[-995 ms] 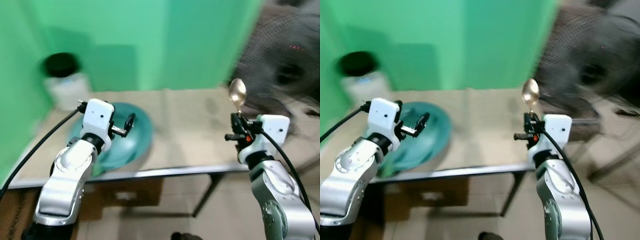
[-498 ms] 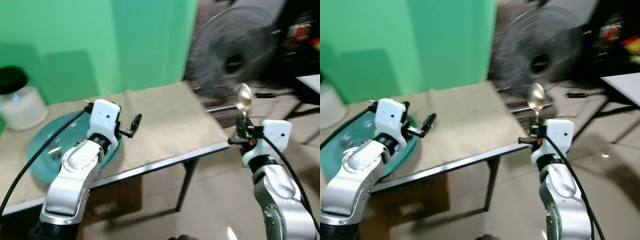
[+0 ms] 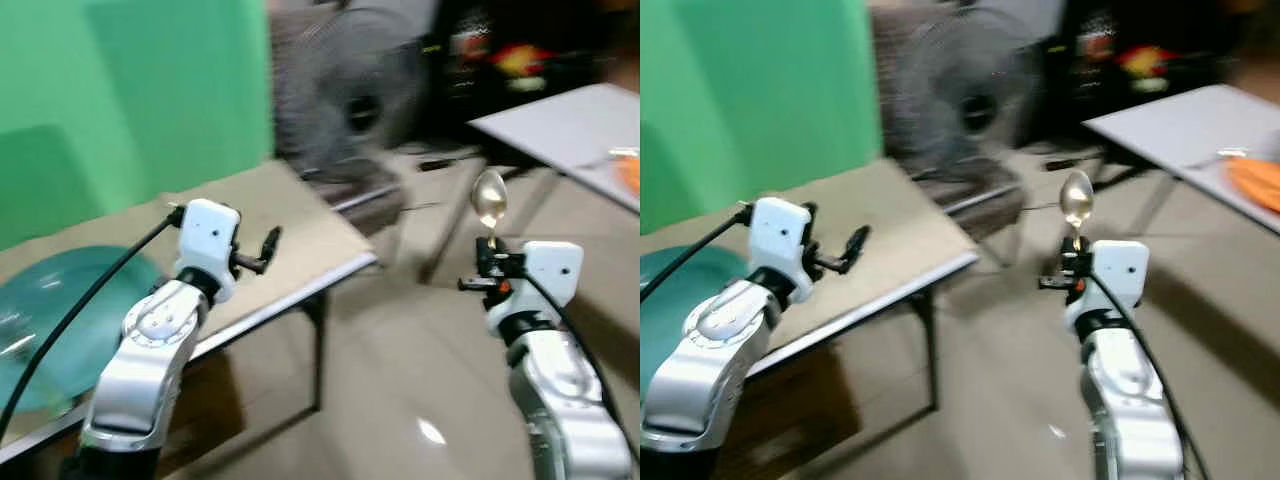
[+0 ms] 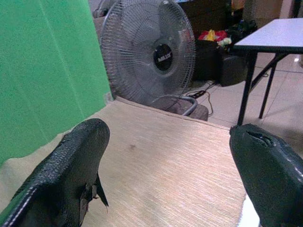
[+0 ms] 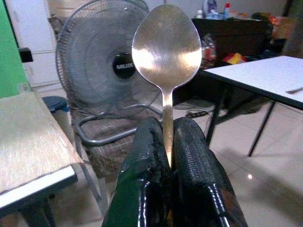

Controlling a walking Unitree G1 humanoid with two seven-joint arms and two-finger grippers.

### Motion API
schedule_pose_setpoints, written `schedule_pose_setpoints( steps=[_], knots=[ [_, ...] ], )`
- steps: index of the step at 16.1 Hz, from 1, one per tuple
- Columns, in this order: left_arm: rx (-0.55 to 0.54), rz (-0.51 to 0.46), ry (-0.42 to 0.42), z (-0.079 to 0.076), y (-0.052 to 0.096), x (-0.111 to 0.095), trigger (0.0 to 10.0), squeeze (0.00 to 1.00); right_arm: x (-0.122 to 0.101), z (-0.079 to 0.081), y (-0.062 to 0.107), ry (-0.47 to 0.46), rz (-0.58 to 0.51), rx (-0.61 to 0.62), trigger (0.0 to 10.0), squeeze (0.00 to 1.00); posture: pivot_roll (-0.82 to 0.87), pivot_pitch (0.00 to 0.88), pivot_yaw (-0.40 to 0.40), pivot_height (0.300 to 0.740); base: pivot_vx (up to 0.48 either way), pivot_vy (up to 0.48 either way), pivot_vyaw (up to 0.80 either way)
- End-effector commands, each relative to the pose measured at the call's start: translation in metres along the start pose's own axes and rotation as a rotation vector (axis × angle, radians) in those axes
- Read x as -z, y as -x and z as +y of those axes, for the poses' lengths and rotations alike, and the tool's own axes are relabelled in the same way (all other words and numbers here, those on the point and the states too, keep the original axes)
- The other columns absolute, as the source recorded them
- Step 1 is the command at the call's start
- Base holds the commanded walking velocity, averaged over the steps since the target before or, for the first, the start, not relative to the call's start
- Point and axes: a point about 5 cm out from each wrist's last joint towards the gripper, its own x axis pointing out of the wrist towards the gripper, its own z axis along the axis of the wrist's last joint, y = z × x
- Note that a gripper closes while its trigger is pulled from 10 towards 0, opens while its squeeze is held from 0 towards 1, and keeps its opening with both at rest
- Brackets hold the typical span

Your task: Setting the table

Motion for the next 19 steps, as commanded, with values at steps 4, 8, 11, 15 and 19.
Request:
schedule_pose_setpoints(
  steps=[4,8,11,15,19],
  knots=[
    [0.004,-0.011,-0.012,-0.0017,-0.0012,0.0001,10.0,0.00,-0.0011,-0.0060,0.0040,-0.011,0.000,0.029,10.0,0.00,0.00,0.000,-0.018,0.740,0.000,0.000,-0.80],
    [-0.004,-0.030,-0.029,-0.0028,-0.0015,-0.0016,10.0,0.00,-0.0009,-0.0067,0.0051,-0.009,0.001,0.031,10.0,0.00,-0.01,0.000,-0.022,0.740,0.000,0.000,-0.80],
    [0.009,-0.034,-0.032,-0.0061,-0.0020,-0.0021,10.0,0.00,0.0001,-0.0076,0.0052,-0.016,0.009,0.039,10.0,0.00,0.00,0.000,-0.026,0.740,0.000,-0.087,-0.15],
    [0.014,-0.034,-0.041,-0.0057,-0.0020,-0.0015,10.0,0.00,0.0008,-0.0075,0.0056,-0.015,0.006,0.049,10.0,0.00,0.00,0.000,-0.025,0.740,0.000,-0.391,0.00],
    [0.023,-0.037,-0.048,-0.0065,-0.0028,-0.0020,10.0,0.00,0.0007,-0.0058,0.0058,-0.015,0.006,0.043,10.0,0.00,0.00,0.000,-0.022,0.740,0.000,-0.398,0.00]
  ],
)
